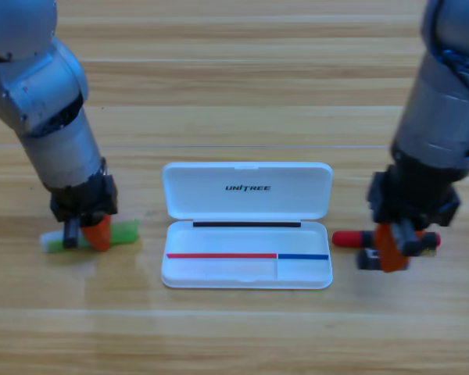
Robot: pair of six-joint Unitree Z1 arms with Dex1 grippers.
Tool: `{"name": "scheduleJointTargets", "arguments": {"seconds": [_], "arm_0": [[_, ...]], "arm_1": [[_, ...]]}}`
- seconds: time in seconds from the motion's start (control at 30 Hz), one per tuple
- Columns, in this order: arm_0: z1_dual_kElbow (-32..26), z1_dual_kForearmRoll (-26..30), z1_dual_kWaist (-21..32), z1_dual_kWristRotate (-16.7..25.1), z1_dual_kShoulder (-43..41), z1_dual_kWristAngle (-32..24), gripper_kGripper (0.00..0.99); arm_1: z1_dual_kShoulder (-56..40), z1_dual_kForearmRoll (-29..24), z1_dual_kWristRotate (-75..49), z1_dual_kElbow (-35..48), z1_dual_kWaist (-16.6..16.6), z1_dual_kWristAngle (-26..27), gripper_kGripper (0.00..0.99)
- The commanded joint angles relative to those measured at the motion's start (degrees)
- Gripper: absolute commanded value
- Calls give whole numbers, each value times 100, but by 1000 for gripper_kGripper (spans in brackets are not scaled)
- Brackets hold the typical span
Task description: Clean up eraser and pencils
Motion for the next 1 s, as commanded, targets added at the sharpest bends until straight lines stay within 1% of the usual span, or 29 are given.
{"name": "scheduleJointTargets", "arguments": {"seconds": [0.03, 0.13, 0.23, 0.33, 0.4, 0.67, 0.8, 1.0], "arm_0": [[-449, 881, 119, 238, -319, 17, 0], [-554, 1206, 84, 282, -872, 8, 0], [-739, 1532, -154, 273, -1294, 0, 0], [-1020, 1866, -391, 212, -1417, -18, 0], [-1126, 1971, -567, 150, -1435, -18, 0], [-1222, 2006, -1165, -87, -1347, -36, 0], [-1231, 2006, -1296, -87, -1321, -185, 0], [-1222, 2006, -1437, -113, -1189, -246, 0]], "arm_1": [[626, 81, -35, -366, 430, 160, 0], [784, 81, -35, -551, 501, 160, 0], [987, 81, -35, -753, 536, 125, 0], [1197, 81, -35, -955, 536, 81, 0], [1329, 81, -35, -1069, 536, 20, 0], [1751, 72, 79, -1438, 536, -305, 0], [1865, 64, 176, -1597, 518, -341, 0], [2041, 55, 246, -1764, 518, -349, 0]]}}
